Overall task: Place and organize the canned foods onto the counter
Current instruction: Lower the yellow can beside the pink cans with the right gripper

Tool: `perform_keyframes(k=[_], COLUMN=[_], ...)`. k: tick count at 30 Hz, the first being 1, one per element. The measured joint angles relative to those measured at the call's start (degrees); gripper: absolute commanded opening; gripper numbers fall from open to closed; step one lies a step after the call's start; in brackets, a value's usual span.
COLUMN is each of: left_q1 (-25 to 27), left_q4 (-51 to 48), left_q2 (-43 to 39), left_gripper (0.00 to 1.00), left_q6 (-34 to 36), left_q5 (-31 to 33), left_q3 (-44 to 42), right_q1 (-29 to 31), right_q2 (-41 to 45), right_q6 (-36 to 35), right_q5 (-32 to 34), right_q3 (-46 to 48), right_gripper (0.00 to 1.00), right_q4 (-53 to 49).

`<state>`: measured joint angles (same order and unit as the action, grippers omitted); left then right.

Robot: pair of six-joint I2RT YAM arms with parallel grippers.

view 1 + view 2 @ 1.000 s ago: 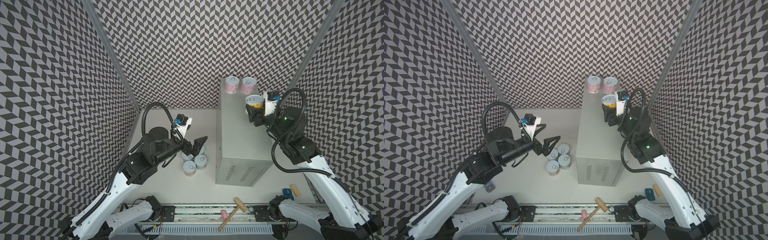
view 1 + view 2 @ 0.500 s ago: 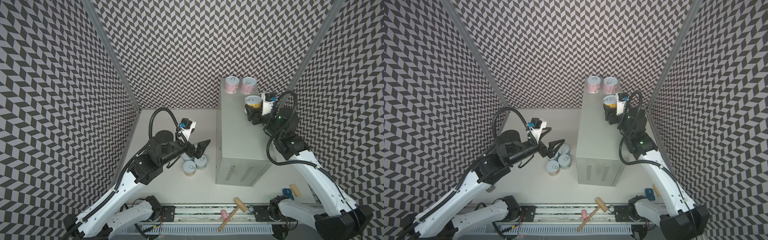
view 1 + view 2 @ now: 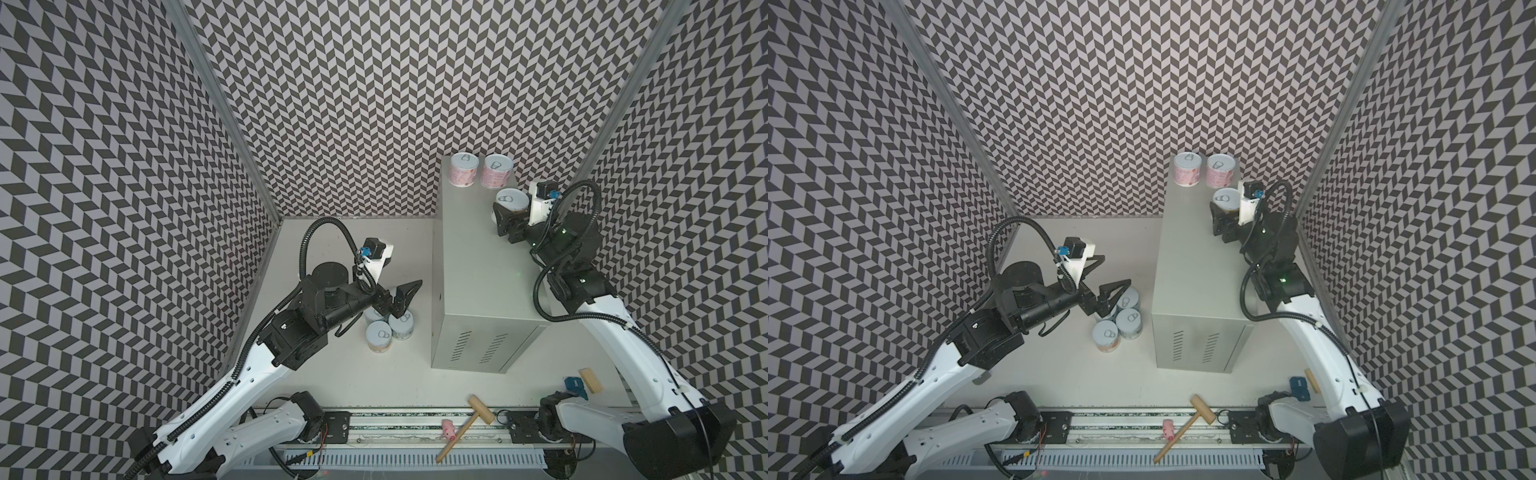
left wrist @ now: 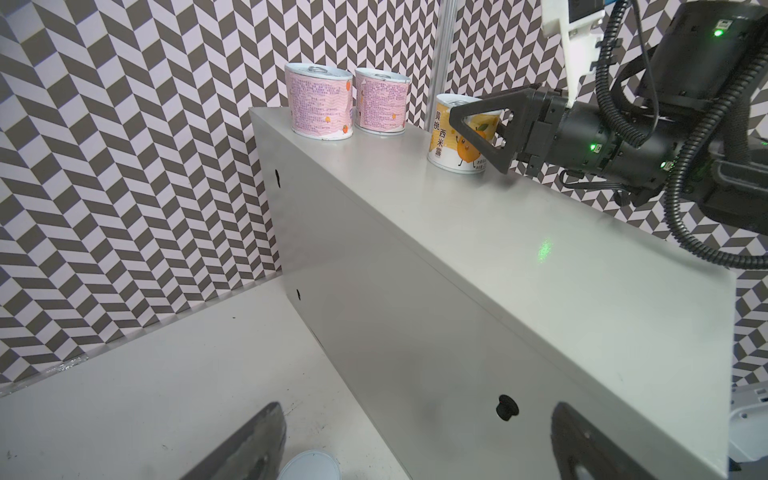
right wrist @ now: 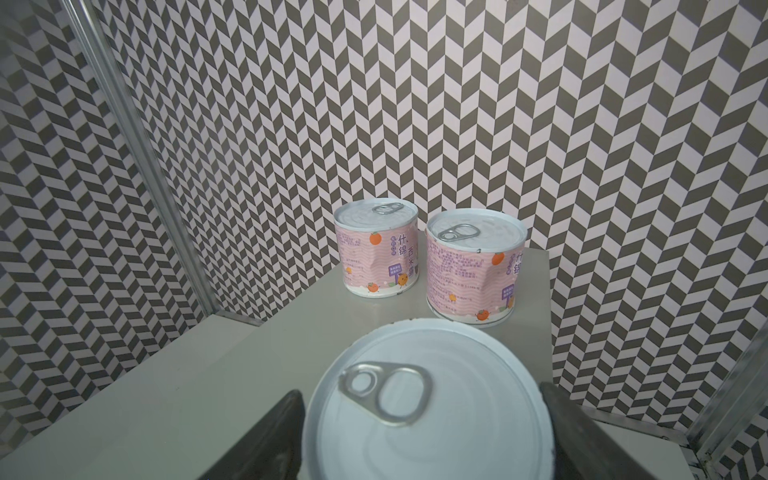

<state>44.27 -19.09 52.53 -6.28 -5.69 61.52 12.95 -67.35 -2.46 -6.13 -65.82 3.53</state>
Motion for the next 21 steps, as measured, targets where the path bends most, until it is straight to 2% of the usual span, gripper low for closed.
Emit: perform_keyframes(k=[5, 21], left_q1=[0.09, 0.37], left_q4=[0.15, 0.26], left_q2=[0.09, 0.35], left_gripper=[1.00, 1.00], left_q6=[0.00, 0.00], left_q5=[0.02, 0.02], left_q3=[-0.02, -0.52], right_q1=[0.00, 0.00], right_q2=[0.22, 1.53], right_q6=[-0.07, -1.11], right_q5=[-0.07, 1.92], right_q3=[0.00, -0.02], right_gripper=[0.84, 0.75], right_q4=[-0.20, -1.38])
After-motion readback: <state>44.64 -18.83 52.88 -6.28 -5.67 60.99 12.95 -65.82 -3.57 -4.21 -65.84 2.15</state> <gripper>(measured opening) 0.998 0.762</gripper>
